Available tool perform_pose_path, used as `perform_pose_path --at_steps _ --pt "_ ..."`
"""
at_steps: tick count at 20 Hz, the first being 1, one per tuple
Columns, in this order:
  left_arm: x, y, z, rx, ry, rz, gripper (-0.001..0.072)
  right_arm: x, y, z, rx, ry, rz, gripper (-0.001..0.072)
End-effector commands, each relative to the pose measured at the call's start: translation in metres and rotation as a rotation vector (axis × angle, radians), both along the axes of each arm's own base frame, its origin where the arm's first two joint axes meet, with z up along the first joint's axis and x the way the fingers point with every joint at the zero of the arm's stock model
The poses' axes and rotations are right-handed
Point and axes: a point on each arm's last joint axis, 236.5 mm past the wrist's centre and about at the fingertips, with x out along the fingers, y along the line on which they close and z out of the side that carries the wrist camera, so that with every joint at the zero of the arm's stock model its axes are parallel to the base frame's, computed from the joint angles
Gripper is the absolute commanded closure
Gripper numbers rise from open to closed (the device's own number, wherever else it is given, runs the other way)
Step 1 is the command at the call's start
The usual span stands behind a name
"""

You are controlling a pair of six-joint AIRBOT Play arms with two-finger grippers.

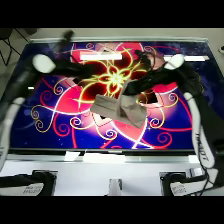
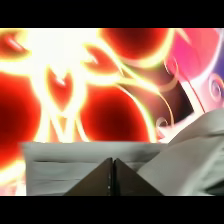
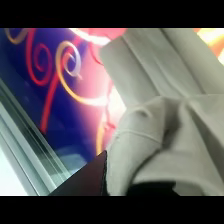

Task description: Fold the shirts.

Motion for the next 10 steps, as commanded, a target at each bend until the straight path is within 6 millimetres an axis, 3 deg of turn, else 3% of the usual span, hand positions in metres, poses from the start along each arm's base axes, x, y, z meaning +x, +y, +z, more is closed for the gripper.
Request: perform_pose_path --at_steps 1,2,4,6,8,10 --pt "-0.029 0.096 0.089 0.058 -0.158 0.157 0.0677 0.016 0.082 -0.049 0.189 0.132 -0.081 0.0401" --pt "-0.039 0.106 0.103 0.057 -0.179 0.171 0.0677 0.020 0.093 -0.049 0.252 0.145 -0.089 0.0015" --pt "-0.060 0.116 0.120 0.062 -0.194 0.177 0.0677 0.024 0.092 -0.039 0.306 0.139 -0.086 0.0050" --pt "-0.072 0.118 0.126 0.077 -0.200 0.170 0.0677 0.028 0.061 -0.025 0.270 0.093 -0.071 0.0051" --pt "-0.075 0.118 0.127 0.078 -0.201 0.168 0.0677 0.030 0.003 -0.021 0.137 0.039 -0.058 0.0051" --pt "-0.075 0.118 0.126 0.079 -0.198 0.168 0.0677 0.016 -0.094 -0.043 -0.166 0.071 -0.069 0.0052"
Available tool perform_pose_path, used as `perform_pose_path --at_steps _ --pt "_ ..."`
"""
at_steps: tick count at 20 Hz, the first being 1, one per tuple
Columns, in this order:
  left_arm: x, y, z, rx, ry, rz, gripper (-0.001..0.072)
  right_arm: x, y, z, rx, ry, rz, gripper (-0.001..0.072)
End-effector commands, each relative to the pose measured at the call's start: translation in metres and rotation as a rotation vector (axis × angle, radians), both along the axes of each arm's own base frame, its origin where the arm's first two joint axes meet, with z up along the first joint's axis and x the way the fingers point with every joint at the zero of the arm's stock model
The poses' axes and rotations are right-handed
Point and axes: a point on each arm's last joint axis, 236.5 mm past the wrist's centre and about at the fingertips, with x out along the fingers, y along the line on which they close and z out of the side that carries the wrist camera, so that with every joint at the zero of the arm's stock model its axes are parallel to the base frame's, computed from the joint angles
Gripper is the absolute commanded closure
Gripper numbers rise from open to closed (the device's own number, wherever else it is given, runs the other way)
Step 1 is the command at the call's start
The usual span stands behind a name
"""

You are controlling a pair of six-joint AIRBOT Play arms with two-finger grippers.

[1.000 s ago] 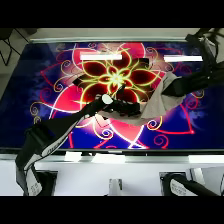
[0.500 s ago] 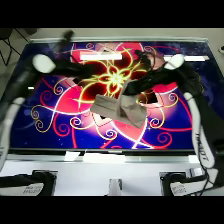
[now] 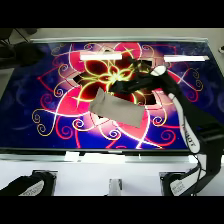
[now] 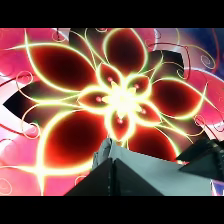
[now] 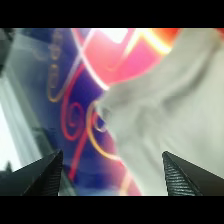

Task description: Fold the shirts.

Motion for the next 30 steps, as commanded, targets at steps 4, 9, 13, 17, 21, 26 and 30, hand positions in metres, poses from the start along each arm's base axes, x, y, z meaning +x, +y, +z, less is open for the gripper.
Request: perform_pose_path --at_steps 4,9,13,17,21,26,30 --pt "-0.007 0.006 0.003 0.013 0.000 0.009 0.0676 -0.081 -0.231 -0.069 -0.614 0.330 -0.037 0.0053" --pt "-0.009 0.002 0.003 0.009 0.001 -0.002 0.0676 -0.079 -0.162 -0.130 -0.383 0.388 -0.148 0.0052" --pt "-0.011 0.000 0.002 0.012 0.008 -0.009 0.0676 -0.068 -0.113 -0.147 -0.258 0.411 -0.161 0.0115" --pt "-0.010 0.000 0.002 0.012 0.007 -0.009 0.0676 -0.031 -0.101 -0.134 -0.164 0.291 -0.223 0.0685" --pt "-0.010 0.000 0.002 0.012 0.008 -0.009 0.0676 0.048 -0.165 -0.071 -0.132 0.058 -0.347 0.0687" --pt "-0.010 0.000 0.001 0.012 0.010 -0.009 0.0676 0.092 -0.328 0.007 -0.137 -0.117 -0.623 0.0687" --pt "-0.013 0.000 -0.002 0.015 0.026 -0.012 0.0676 0.054 -0.455 0.012 -0.158 -0.097 -0.825 0.0686"
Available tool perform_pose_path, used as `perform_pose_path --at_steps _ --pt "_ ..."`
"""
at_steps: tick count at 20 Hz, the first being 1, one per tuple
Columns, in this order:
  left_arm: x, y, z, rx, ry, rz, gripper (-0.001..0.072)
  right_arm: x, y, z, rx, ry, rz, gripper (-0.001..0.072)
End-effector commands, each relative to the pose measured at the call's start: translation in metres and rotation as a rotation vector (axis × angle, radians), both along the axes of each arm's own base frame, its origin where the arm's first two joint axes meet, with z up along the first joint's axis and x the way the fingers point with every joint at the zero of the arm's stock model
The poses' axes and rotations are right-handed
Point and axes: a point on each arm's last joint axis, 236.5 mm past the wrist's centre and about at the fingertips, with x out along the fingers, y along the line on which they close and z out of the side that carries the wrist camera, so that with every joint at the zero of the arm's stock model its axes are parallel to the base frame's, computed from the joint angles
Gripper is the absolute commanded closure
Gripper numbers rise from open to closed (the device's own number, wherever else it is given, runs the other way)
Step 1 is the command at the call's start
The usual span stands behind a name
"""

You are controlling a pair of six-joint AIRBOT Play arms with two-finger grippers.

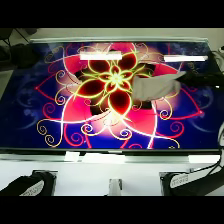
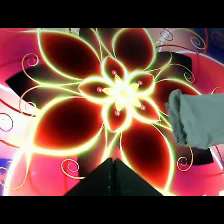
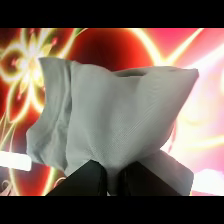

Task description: Fold the shirts.

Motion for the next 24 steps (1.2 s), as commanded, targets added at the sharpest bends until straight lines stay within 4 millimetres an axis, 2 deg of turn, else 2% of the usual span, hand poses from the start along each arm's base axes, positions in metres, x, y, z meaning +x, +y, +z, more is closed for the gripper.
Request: perform_pose_path --at_steps 1,3,5,7,9,12,13,18,21,24 --pt "-0.001 0.000 -0.002 0.000 0.010 -0.002 0.0676 -0.042 -0.115 0.009 -0.021 0.005 -0.182 0.0686" --pt "-0.001 0.000 -0.002 0.000 0.010 -0.001 0.0676 -0.076 -0.168 0.006 -0.027 0.018 -0.276 0.0686" --pt "-0.001 0.000 -0.002 0.000 0.010 -0.001 0.0676 -0.112 -0.212 0.005 -0.016 0.032 -0.369 0.0686" --pt "-0.001 0.000 -0.002 0.000 0.010 -0.001 0.0676 -0.151 -0.243 0.002 -0.010 0.066 -0.430 0.0685" --pt "-0.001 0.000 -0.002 0.000 0.010 -0.001 0.0676 -0.194 -0.259 -0.008 -0.026 0.145 -0.449 0.0685" --pt "-0.001 0.000 -0.003 0.000 0.012 -0.001 0.0676 -0.265 -0.253 -0.038 -0.037 0.387 -0.394 0.0685" --pt "0.000 -0.001 -0.003 0.000 0.014 -0.001 0.0676 -0.278 -0.250 -0.045 -0.023 0.447 -0.412 0.0685" --pt "0.000 -0.001 -0.004 -0.016 0.023 0.006 0.0676 -0.323 -0.223 -0.068 -0.045 0.634 -0.418 0.0685" --pt "0.001 -0.001 -0.005 -0.015 0.025 0.006 0.0676 -0.339 -0.198 -0.085 -0.019 0.683 -0.431 0.0685" --pt "0.001 -0.001 -0.005 -0.016 0.025 0.006 0.0676 -0.357 -0.188 -0.100 -0.032 0.747 -0.424 0.0685"
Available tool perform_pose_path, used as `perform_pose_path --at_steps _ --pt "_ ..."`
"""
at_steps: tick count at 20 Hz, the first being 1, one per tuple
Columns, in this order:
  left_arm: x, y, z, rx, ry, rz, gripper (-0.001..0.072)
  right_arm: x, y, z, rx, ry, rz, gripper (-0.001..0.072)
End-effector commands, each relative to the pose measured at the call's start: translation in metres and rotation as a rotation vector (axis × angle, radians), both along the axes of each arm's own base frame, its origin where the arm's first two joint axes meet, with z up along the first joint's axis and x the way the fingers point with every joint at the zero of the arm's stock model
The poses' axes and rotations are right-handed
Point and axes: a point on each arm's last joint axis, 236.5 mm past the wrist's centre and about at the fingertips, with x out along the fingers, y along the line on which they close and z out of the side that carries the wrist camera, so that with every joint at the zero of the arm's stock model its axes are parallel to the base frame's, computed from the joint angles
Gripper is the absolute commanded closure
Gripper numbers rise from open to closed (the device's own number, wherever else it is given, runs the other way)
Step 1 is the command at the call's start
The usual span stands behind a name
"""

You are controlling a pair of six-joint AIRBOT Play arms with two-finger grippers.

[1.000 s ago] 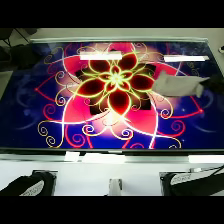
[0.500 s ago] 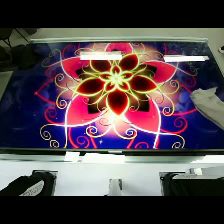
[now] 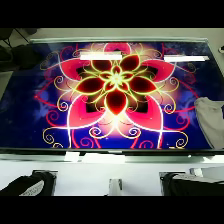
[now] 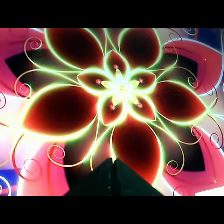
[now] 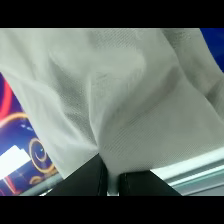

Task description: Fold the shirts.

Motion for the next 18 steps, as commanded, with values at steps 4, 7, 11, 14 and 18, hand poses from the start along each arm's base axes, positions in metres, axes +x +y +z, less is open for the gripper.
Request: perform_pose_path --at_steps 4,7,11,14,18 --pt "0.000 0.000 0.000 0.000 0.000 0.000 0.0676 -0.026 0.020 -0.021 0.033 0.093 -0.013 0.0685" --pt "0.000 0.000 0.000 0.000 0.000 0.000 0.0676 -0.030 0.020 -0.018 0.028 0.112 -0.017 0.0685" --pt "0.000 0.000 0.000 0.000 0.000 0.000 0.0676 -0.025 0.025 -0.014 0.046 0.088 -0.020 0.0271" --pt "0.000 0.000 0.000 0.002 -0.002 -0.002 0.0676 -0.017 0.025 0.005 0.015 0.037 -0.008 0.0148" --pt "0.002 0.000 0.000 0.002 -0.004 0.000 0.0676 -0.003 -0.013 0.074 -0.200 -0.037 -0.074 0.0146"
